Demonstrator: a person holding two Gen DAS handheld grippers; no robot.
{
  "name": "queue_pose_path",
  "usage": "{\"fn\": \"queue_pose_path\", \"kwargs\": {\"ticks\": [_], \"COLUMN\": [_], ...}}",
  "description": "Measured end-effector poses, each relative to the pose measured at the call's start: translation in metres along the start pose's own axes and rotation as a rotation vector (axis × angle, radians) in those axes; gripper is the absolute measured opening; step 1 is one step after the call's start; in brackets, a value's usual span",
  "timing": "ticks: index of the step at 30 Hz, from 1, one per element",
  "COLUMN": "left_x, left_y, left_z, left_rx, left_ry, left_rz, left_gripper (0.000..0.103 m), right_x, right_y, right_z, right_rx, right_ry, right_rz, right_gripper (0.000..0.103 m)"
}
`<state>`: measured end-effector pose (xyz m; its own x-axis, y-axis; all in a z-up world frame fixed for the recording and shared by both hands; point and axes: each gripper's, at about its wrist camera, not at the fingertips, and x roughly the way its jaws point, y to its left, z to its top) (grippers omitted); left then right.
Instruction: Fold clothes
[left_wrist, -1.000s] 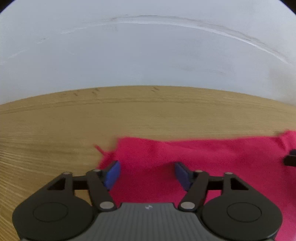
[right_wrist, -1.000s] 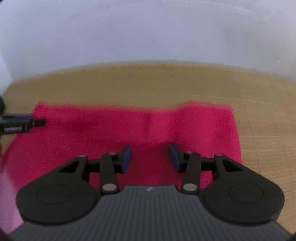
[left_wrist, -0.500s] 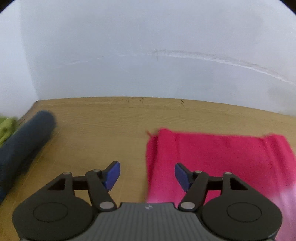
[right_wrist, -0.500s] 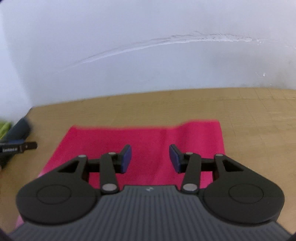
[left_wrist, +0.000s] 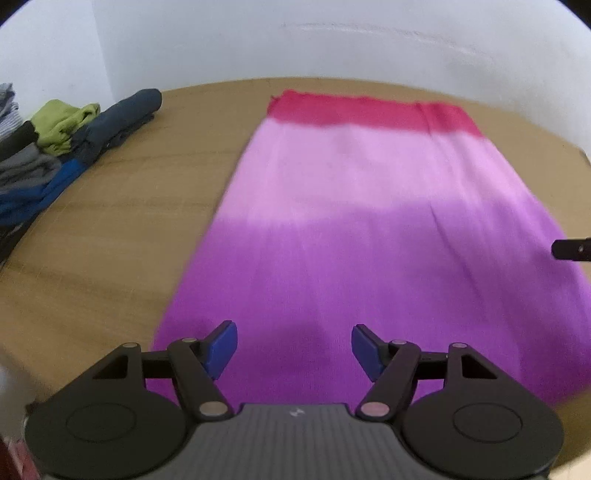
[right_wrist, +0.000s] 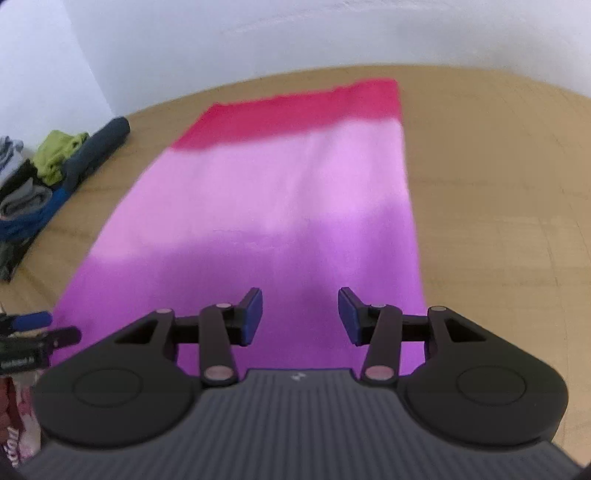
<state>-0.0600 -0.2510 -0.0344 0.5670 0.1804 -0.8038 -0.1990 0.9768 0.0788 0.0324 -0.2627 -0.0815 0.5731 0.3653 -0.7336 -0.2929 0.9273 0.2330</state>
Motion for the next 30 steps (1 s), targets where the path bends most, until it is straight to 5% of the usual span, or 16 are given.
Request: {"fn": "queue_pose_path", "kwargs": {"ticks": [9,14,16,23,30], "left_x": [-0.004,0.003,0.007,0.006,-0.005], "left_y": [-0.004,0.001,0.002,-0.003,-0.017], "left_z": [-0.036,-0.032,-0.026,-0.017,-0.009], "left_rx": [0.018,0.036,0.055,0.122,0.134], "left_ry": [0.014,-0.008,-0.016,-0.04,-0.089], "left_rz": [0.02,-0.012,-0.016,-0.045,-0.096], "left_gripper": [0.071,0.071,0.071,0.071,0.071], "right_x": [-0.039,-0.043,-0.043,-0.048,-0.04], "right_y": [-0.048,-0.061,-0.062,-0.071,-0.062], "right_z": [-0.064,-0.078,-0.078,-0.086,-0.081], "right_rx": [0.131,0.259,0.295,0.497,0.354], "right_ry": [0.038,0.009,-0.004,-0.058,-0.029], "right_rz": [-0.179,-0.16,-0.139,-0.064,-0.018], "right_gripper": [0.048,0.052,0.065,0.064,0.065]}}
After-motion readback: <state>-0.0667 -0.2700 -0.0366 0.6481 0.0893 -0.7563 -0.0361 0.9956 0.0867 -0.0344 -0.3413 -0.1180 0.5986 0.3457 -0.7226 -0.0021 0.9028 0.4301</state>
